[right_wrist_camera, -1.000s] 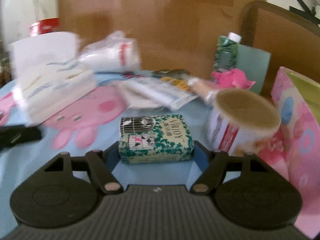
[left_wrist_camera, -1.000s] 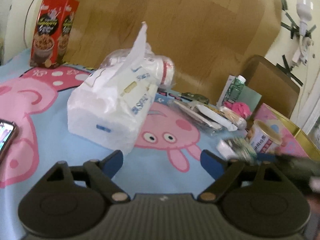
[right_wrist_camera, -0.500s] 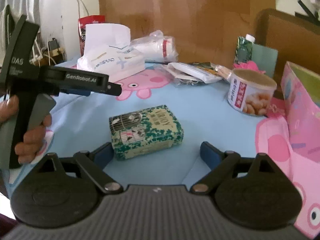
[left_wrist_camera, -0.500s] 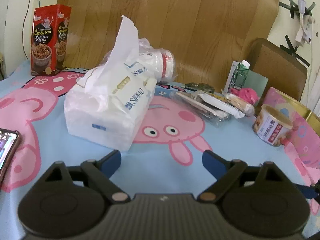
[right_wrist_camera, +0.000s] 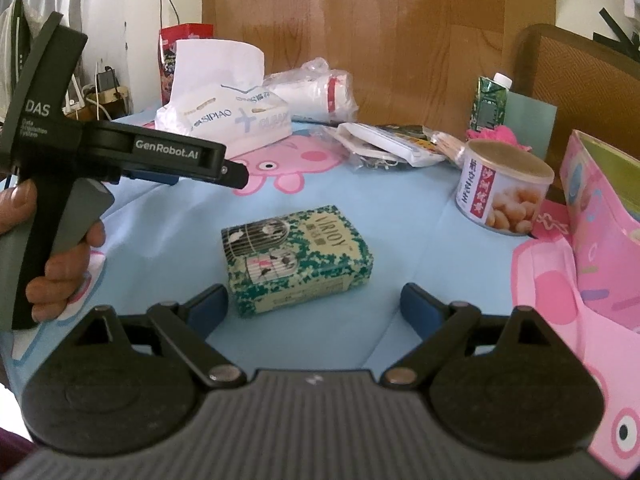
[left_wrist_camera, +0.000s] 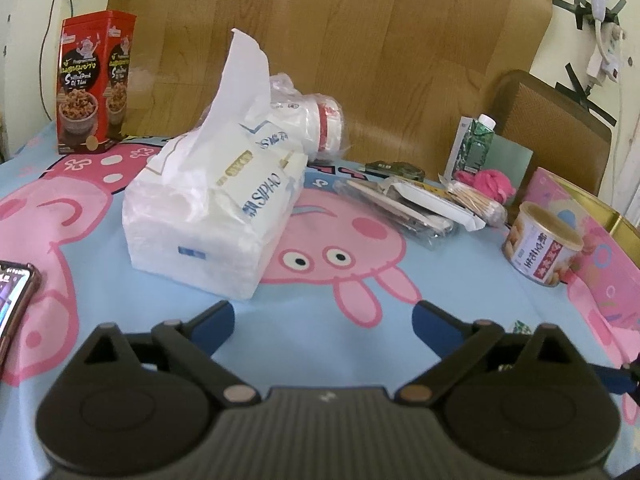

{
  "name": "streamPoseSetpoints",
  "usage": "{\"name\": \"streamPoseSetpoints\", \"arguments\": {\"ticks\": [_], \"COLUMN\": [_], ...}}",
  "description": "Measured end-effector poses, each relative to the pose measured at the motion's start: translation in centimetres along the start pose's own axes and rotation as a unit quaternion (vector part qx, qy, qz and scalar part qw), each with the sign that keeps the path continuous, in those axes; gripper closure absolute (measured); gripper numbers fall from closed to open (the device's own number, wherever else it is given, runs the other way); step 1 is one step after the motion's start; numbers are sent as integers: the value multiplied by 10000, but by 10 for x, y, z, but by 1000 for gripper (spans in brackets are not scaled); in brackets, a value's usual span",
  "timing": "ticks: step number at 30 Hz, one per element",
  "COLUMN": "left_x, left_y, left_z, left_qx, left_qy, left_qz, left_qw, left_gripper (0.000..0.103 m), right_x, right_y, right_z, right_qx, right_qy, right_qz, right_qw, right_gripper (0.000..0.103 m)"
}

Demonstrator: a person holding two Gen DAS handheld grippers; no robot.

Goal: Organize soft objects
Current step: 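Lower the right gripper onto the green soap box and grasp it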

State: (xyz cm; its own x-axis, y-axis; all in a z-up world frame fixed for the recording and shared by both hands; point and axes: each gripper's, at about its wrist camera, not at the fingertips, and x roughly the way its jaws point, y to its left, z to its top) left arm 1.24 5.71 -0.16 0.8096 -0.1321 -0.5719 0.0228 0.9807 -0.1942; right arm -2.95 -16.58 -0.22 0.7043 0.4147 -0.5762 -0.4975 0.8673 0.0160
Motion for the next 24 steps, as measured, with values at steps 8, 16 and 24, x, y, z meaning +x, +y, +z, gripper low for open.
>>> {"name": "streamPoseSetpoints", "arguments": {"ticks": [8,16,24], "left_x": [4,5,5], "left_y": [-5,-7,-5], "left_z": [0,0,0], "left_qx": [201,298,250], "left_qy": [116,164,147], "left_qz": [-4,7,-79], "left_qw": [9997,9994,9995], "left_gripper": [0,0,0], "right_x": [1,1,2], "right_y": [0,-2,-2], "right_z": [0,-1,-1], "right_qx": [2,-10,-15], "right_qy": [20,24,26], "right_qz": [11,29,37], "right_qw": [10000,10000,10000], "right_gripper": [8,8,8]}}
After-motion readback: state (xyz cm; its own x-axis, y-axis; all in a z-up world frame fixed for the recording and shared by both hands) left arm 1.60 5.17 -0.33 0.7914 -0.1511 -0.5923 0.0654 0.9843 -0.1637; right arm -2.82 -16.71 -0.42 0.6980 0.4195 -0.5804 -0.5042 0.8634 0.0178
